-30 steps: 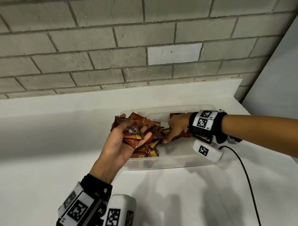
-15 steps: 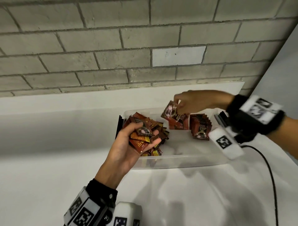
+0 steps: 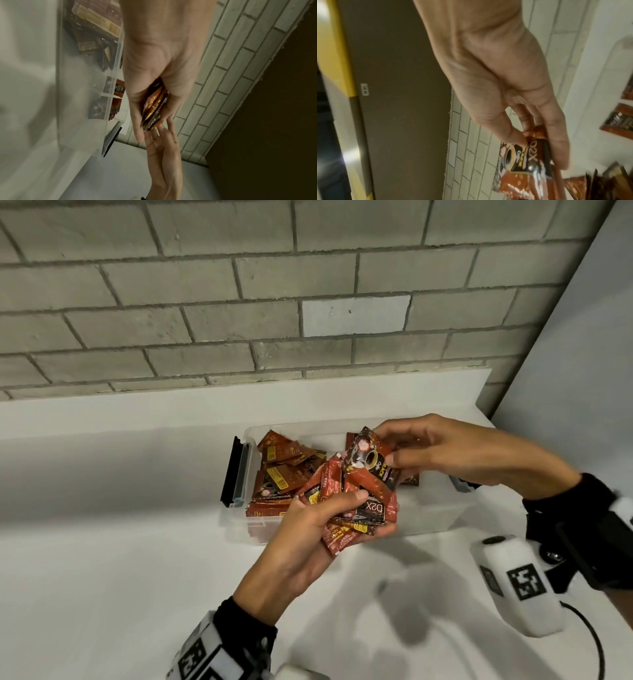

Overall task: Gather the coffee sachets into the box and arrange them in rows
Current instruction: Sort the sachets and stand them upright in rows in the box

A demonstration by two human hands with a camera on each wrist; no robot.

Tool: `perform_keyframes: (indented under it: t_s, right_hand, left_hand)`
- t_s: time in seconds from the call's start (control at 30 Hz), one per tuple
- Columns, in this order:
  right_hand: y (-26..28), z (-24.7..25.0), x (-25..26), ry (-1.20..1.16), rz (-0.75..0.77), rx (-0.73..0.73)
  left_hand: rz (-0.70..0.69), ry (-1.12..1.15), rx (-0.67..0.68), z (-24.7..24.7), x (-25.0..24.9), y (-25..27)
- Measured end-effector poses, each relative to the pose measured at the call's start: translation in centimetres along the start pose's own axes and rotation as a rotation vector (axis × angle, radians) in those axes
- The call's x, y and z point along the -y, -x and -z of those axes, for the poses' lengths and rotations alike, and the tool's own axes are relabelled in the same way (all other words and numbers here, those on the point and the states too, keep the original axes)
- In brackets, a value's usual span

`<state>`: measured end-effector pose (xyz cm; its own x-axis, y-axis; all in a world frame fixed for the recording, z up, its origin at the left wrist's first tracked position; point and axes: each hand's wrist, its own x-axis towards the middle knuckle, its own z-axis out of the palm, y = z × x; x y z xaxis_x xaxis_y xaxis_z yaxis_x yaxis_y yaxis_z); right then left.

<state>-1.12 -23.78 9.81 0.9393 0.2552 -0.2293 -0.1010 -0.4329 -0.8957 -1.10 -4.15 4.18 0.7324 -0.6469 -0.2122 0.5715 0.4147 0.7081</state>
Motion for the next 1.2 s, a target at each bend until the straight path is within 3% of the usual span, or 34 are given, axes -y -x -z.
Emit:
perform_keyframes:
  t_s: [0.17, 0.3, 0.43, 0.57, 0.8, 0.9, 1.03, 1.2]
  right_hand:
    - [1.0, -0.2, -0.8, 0.041, 0.078, -0.243]
    - [1.0, -2.1, -2.2, -0.257, 0.031, -0.388]
    - [0.5, -4.1, -3.9, -0.359, -0.054, -0.407]
    - [0.3, -5.1, -4.4, -0.505, -0.046, -0.365]
    - [0.4, -3.0, -4.0, -0.586, -0.016, -0.344]
    - [0.8, -1.8, -3.6, -0.354, 0.105, -0.306]
    - [0.9, -1.5, -3.3, 0.334, 0.261, -0.241]
    - [0.2, -2.7, -3.2, 0.537, 0.261, -0.193]
  left_hand:
    - [-0.035, 0.050, -0.048, 0.6, 0.5, 0.3]
    - [-0.094, 0.163, -0.108, 0.8, 1.1, -0.2]
    - [-0.092, 0.156, -0.169, 0.6, 1.9, -0.7]
    - [-0.115, 0.133, -0.150, 0.4, 2.2, -0.4]
    - [-0.119, 0.091, -0.243, 1.5, 1.8, -0.3]
    - [-0.132, 0.003, -0.296, 2.0, 1.7, -0.3]
    - [-0.129, -0.072, -0.326, 2.2, 1.9, -0.5]
    - [-0.121, -0.084, -0.324, 1.7, 1.9, -0.5]
